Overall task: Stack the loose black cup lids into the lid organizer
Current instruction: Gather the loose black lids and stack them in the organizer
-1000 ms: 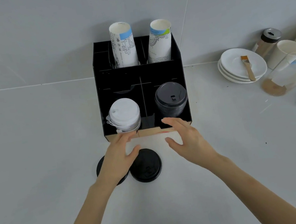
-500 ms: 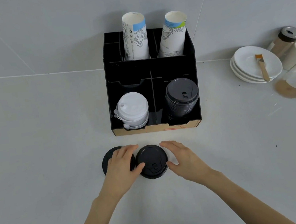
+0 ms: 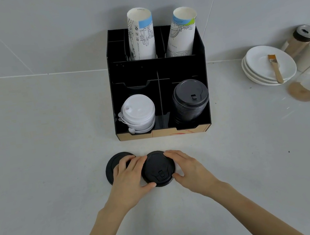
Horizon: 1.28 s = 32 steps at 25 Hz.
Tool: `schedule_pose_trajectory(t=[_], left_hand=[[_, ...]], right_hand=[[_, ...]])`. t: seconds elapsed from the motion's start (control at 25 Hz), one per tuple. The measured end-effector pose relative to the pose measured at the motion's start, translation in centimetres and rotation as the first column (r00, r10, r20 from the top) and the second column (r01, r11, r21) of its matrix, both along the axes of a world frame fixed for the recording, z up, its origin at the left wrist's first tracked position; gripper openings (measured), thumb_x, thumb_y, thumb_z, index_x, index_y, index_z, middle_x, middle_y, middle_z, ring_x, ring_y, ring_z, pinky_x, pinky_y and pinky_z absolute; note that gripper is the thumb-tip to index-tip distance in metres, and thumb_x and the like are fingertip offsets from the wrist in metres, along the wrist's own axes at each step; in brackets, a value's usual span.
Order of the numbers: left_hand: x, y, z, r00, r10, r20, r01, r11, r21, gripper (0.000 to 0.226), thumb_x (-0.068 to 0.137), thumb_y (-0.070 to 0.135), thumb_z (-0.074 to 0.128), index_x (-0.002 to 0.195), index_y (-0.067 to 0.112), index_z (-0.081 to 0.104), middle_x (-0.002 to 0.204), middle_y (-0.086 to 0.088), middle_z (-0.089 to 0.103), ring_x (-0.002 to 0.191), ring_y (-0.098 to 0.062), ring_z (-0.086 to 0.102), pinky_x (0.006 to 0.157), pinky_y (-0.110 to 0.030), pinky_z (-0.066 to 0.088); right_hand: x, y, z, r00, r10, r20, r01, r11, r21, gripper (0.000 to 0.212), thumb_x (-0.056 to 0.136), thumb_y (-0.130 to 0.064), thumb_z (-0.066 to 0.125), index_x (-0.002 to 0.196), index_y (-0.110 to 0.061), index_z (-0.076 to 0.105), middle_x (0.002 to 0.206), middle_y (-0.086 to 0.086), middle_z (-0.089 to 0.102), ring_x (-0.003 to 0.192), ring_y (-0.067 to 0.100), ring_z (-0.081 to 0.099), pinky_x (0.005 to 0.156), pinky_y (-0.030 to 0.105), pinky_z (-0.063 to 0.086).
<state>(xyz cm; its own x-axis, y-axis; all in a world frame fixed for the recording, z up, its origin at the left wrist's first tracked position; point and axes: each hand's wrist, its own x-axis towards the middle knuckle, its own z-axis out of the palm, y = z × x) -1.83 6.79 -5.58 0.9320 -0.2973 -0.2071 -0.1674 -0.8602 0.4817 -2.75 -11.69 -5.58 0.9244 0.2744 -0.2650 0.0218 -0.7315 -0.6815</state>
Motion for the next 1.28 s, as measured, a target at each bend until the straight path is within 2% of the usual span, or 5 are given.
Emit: schedule_pose_trajectory(t=[0.24,0.52,0.92,1.12,1.28], left_hand=[[-0.1,-0.4,1.1,0.994,-0.021,-0.106,0.023,1.000,0.011,0.094,0.052,0.067,0.025,0.134,0.023,0.028,0.141,0.004,0.039,0.132,-0.020,0.023,0.109,-0.040,0.020],[0.2,-1.1,3.2,0.992,-0.018,-0.128,-0.015,0.966,-0.258,0.085,0.061,0.061,0.046,0.134,0.022,0.029,0.142,0.003,0.036,0.127,-0.016,0.036,0.108,-0.031,0.028],[3.2,-3.9,6.9,0.994,-0.019,0.106,0.059,0.920,-0.387,0.056,0.082,0.024,0.060,0.131,0.019,0.035,0.139,0.004,0.039,0.119,-0.001,0.031,0.092,0.004,0.018],[6.2,-6.0,8.4,0.986,-0.045,0.158,0.101,0.925,-0.367,0.054,0.082,0.023,0.060,0.130,0.017,0.037,0.139,0.000,0.041,0.128,-0.016,0.034,0.101,-0.019,0.022],[8.1,-7.3,9.0,0.982,-0.060,0.178,0.125,0.914,-0.385,0.054,0.082,0.020,0.060,0.130,0.014,0.037,0.139,-0.003,0.040,0.129,-0.018,0.034,0.101,-0.017,0.021]], right_hand=[[-0.6,-0.4,0.8,0.999,-0.021,0.025,0.020,0.998,0.057,0.057,0.081,-0.005,0.056,0.133,-0.017,0.034,0.143,-0.002,0.037,0.130,0.014,0.037,0.106,0.018,0.027],[-0.5,-1.9,3.4,0.996,-0.064,0.063,0.054,0.988,0.145,0.056,0.080,-0.007,0.061,0.130,-0.017,0.038,0.137,-0.002,0.044,0.118,0.000,0.037,0.090,-0.010,0.018],[1.8,-4.5,7.6,0.968,-0.188,0.165,0.151,0.966,0.212,0.055,0.080,-0.010,0.063,0.128,-0.024,0.040,0.125,-0.014,0.045,0.104,0.000,0.046,0.084,-0.009,0.027],[4.0,-6.2,9.1,0.944,-0.234,0.232,0.189,0.961,0.200,0.054,0.079,-0.011,0.063,0.127,-0.026,0.041,0.122,-0.017,0.044,0.106,-0.007,0.041,0.087,-0.005,0.029],[5.5,-7.3,9.8,0.933,-0.258,0.251,0.211,0.957,0.199,0.054,0.079,-0.012,0.063,0.127,-0.025,0.041,0.124,-0.012,0.047,0.112,0.001,0.043,0.097,0.016,0.035]])
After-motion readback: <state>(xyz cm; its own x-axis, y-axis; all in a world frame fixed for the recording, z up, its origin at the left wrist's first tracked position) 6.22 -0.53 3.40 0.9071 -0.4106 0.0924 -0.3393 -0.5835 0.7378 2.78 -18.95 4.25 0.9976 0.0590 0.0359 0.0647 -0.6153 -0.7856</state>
